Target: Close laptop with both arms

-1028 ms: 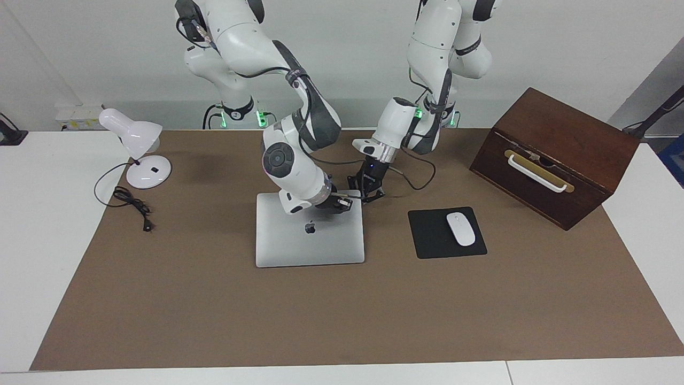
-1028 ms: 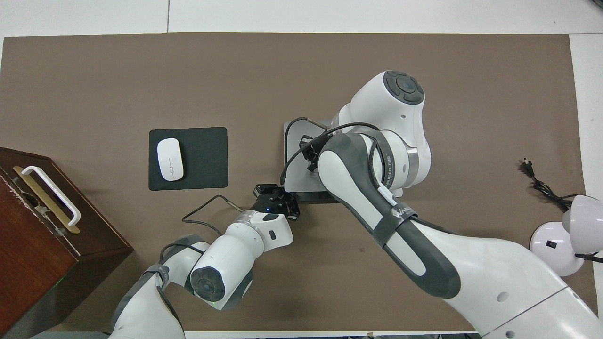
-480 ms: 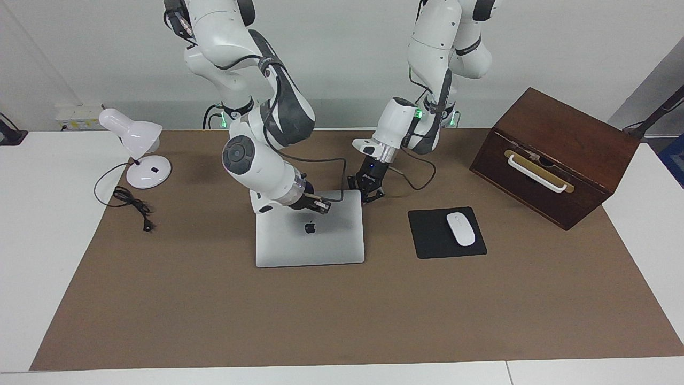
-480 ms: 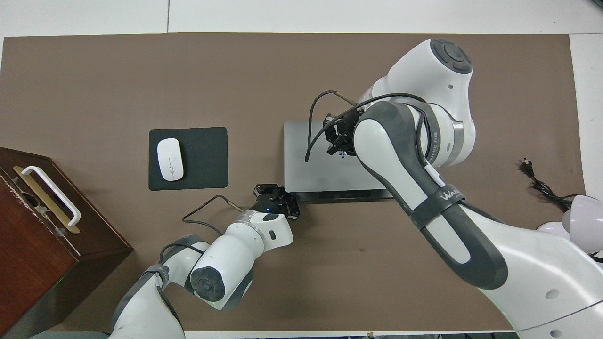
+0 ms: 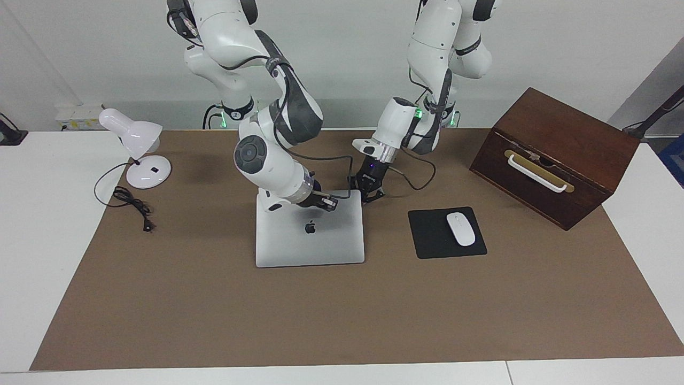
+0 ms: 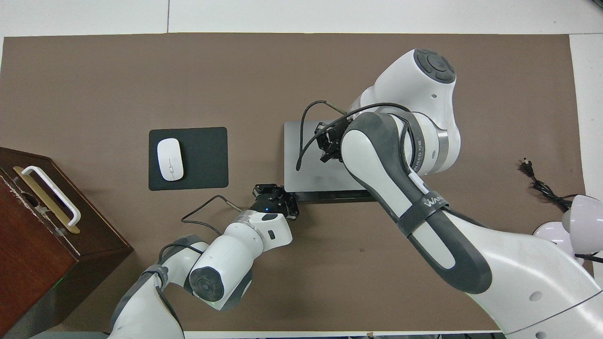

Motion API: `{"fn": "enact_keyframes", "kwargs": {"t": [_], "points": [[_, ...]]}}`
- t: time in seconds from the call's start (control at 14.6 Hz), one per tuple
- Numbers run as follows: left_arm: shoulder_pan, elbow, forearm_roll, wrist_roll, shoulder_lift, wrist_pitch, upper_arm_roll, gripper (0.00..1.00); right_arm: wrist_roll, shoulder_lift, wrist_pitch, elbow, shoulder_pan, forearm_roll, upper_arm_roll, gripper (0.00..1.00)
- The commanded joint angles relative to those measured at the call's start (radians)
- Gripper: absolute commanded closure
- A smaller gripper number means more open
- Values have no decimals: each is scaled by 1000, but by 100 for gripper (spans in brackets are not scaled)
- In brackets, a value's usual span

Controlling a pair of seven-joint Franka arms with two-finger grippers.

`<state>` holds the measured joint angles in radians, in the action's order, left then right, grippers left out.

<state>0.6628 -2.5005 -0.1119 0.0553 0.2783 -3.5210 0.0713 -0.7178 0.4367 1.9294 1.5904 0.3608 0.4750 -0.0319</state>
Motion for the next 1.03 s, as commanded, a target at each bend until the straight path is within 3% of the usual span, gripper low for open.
{"fn": "enact_keyframes", "kwargs": {"t": [0.0, 0.21, 0.34, 0.75, 0.96], "points": [[-23, -72, -11, 4, -56, 52, -15, 100, -15, -12, 42, 31, 7, 10, -8, 100], [-25, -78, -11, -12, -146, 184, -16, 100, -6, -7, 36, 20, -11, 10, -6, 100], [-34, -81, -11, -28, -245, 310, -16, 100, 6, -6, 34, 10, -29, -1, -5, 100], [-127, -28, -9, -19, -569, 923, -18, 100, 253, -4, -15, -88, -166, -79, -5, 100], [-192, 89, 3, -8, -634, 1230, -18, 100, 407, -7, -35, -110, -226, -156, -5, 100]]}}
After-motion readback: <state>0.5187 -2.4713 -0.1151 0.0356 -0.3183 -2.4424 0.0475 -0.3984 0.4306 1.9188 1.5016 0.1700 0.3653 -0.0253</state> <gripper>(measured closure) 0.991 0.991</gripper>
